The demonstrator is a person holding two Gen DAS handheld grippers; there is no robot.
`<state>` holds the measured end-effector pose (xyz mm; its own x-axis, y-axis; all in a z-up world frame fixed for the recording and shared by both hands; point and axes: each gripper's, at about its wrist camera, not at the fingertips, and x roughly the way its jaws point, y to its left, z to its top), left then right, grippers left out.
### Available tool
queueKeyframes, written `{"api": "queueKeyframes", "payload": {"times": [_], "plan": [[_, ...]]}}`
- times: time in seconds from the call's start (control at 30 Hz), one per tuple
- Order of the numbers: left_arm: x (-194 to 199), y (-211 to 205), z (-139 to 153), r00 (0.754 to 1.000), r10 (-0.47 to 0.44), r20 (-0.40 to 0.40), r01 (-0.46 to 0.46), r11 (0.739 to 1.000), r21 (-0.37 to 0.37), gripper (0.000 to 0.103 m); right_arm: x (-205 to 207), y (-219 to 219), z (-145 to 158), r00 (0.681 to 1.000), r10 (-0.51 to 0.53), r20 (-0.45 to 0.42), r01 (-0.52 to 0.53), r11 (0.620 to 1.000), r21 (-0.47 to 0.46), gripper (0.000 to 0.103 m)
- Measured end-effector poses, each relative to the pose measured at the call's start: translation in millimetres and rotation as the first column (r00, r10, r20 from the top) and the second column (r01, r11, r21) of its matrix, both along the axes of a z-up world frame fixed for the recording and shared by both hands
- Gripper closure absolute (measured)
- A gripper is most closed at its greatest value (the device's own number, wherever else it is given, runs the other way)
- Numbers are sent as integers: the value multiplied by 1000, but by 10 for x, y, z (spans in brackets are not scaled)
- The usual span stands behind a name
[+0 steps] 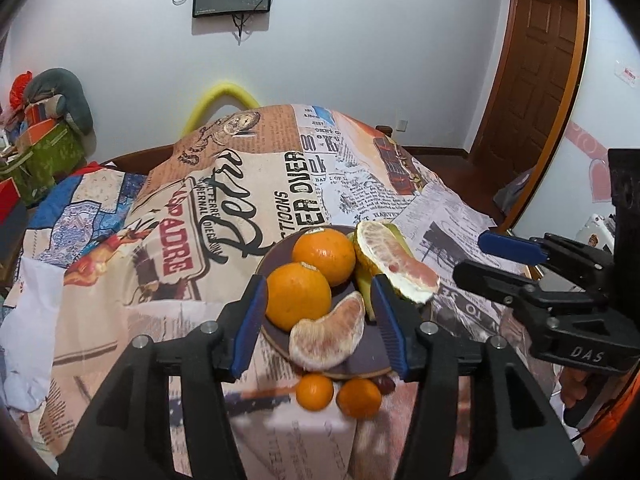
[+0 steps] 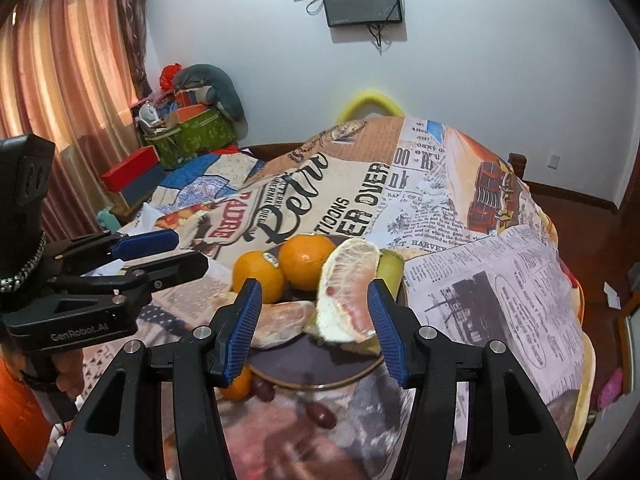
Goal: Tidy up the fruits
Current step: 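Lower the pomelo segments onto the grey plate and open both tools, then grasp a small mandarin with right tool while left tool grasps the other mandarin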
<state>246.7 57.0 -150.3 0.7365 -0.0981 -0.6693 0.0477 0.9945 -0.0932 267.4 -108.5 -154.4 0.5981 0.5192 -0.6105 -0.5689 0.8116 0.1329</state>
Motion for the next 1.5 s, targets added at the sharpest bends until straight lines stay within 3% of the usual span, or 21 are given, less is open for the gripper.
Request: {"api": "queueKeyframes", "payload": {"times": [0.2,0.33,0.8,0.97,1.5], "plan": [[-275,37,4,1000,13,-3,-13,1000,6,41,-230,53,3,1000,16,10,-16,1000,-14,51],[-421,100,-17,999,32,-12,-32,999,7,37,-337,92,-75,1000,21,1,-21,999,-26,45],[-724,380,-286,994,83,-72,-82,996,18,36,-522,399,-475,996,64,-69,-70,994,-87,45],[-781,410,-442,992,84,-98,-81,996,36,36,-502,536,-611,992,93,-90,-104,986,-128,59],[-678,435,-781,982,76,-173,-74,997,17,36,-337,687,-868,980,121,-160,-146,977,-156,73]]}}
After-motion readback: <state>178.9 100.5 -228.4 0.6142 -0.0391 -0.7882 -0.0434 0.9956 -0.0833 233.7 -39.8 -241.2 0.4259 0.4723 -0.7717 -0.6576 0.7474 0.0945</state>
